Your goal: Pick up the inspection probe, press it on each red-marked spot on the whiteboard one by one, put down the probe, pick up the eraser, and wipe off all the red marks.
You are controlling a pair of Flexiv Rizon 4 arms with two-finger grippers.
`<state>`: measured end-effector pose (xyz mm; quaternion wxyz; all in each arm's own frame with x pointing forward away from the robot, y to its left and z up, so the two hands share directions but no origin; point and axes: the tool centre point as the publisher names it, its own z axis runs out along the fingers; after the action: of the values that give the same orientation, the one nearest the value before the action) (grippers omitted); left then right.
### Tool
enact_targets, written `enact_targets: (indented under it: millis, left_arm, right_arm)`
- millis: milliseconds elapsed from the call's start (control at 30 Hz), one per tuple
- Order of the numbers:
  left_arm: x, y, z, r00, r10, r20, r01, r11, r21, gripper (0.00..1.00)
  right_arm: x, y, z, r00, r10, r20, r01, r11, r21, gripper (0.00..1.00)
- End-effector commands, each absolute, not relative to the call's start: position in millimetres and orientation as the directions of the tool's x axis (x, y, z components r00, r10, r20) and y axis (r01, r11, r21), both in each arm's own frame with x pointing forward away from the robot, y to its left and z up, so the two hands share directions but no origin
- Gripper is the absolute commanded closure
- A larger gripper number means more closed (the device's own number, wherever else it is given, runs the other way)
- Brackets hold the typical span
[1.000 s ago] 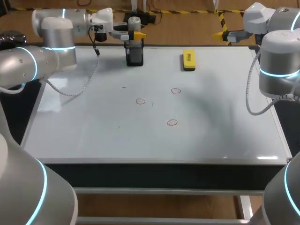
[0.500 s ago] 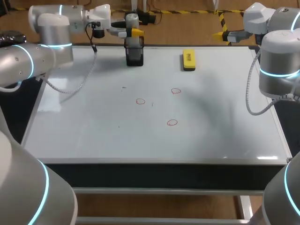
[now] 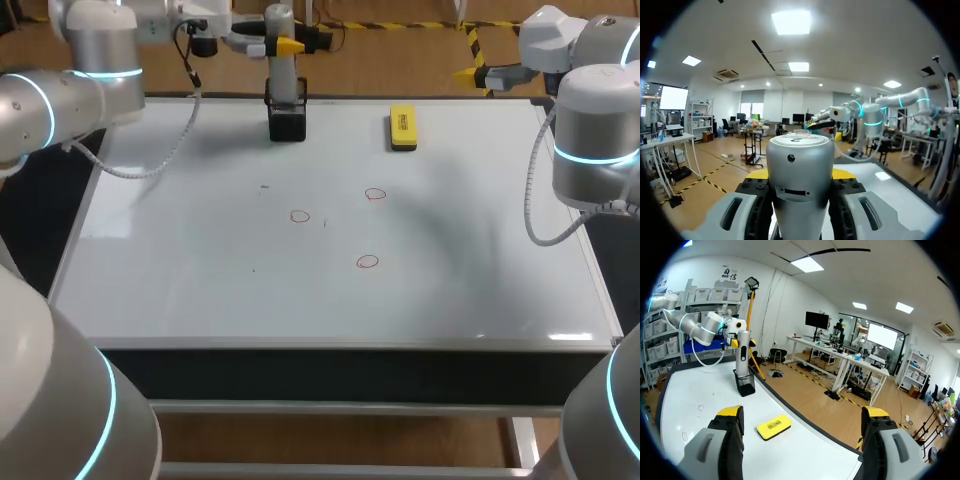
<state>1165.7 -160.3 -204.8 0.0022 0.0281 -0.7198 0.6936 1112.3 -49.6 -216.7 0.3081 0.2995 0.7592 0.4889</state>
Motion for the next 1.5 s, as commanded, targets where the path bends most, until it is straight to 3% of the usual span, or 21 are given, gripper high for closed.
enact_targets:
  millis: [33, 333, 633, 1033, 1500]
  left_arm:
    - [1151.3, -161.4, -183.4, -0.996, -0.081, 0.034, -0.04, 0.075, -0.996, 1.0]
    - [1140.7, -151.4, -153.4, -0.994, -0.093, 0.048, -0.051, 0.038, -0.998, 1.0]
    - [1131.0, -101.3, -144.2, -0.987, -0.16, 0.015, -0.018, 0.019, -1.0, 1.0]
    - [1104.2, -36.0, -165.7, -0.972, -0.236, -0.02, 0.012, 0.035, -0.999, 1.0]
    - [1082.7, -7.0, -204.7, -0.965, -0.261, -0.035, 0.023, 0.052, -0.998, 1.0]
  right_arm:
    - [1112.8, -49.8, -216.8, -0.631, 0.755, -0.175, 0.154, 0.343, 0.927, 0.0]
    - [1112.8, -49.8, -216.8, -0.631, 0.755, -0.175, 0.154, 0.343, 0.927, 0.0]
    - [1112.8, -49.8, -216.8, -0.631, 0.755, -0.175, 0.154, 0.343, 0.927, 0.0]
    - [1112.8, -49.8, -216.8, -0.631, 0.755, -0.175, 0.154, 0.343, 0.927, 0.0]
    - [1112.8, -49.8, -216.8, -0.631, 0.755, -0.175, 0.154, 0.343, 0.927, 0.0]
